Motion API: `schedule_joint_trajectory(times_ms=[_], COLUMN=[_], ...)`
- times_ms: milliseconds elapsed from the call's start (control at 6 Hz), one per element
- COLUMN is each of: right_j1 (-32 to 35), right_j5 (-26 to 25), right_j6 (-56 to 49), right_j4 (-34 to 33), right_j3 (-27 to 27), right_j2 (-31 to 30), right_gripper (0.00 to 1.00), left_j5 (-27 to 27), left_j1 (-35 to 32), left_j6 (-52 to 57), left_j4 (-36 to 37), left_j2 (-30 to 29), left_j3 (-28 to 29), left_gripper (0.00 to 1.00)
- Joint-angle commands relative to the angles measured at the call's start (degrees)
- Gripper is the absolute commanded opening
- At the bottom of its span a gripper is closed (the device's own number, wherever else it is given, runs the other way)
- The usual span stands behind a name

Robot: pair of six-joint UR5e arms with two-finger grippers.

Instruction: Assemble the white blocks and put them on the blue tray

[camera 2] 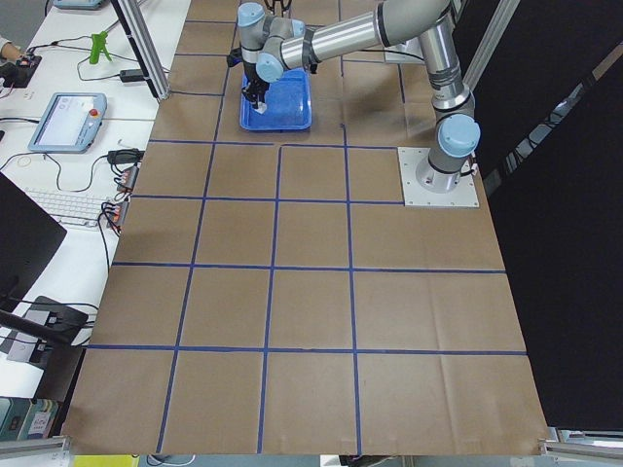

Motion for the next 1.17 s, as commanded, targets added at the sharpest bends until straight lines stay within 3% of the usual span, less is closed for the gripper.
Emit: schedule_joint_trajectory(times_ms=[0,167,667,1000], right_j1=[0.97,2.64,6.33,7.49], right_j5=[0.74,3.27,6.9,7.59], right_j6=[0.7,1.75,5.62,9.31], right_j4=[0.02,0.37,2.13,1.61], right_j3=[-0.37,0.07,0.51,6.88], right_j2=[-4.01,-6.39,-8.17,-12.98], right_gripper=[0.29,0.29,0.3,0.3], left_j5=[-0.53,-0.44,0.43,0.7], left_j1=[-3.22,-4.8,-6.56,-7.18], left_j6=[18.37,25.77,29.09,29.27], left_j4=[3.99,5.94,10.76,16.64], left_j2=[0.37,1.15,-0.51,-1.65], left_j3=[-5.34,-8.07,-7.66,-8.18], left_gripper=[0.0,0.0,0.0,0.0])
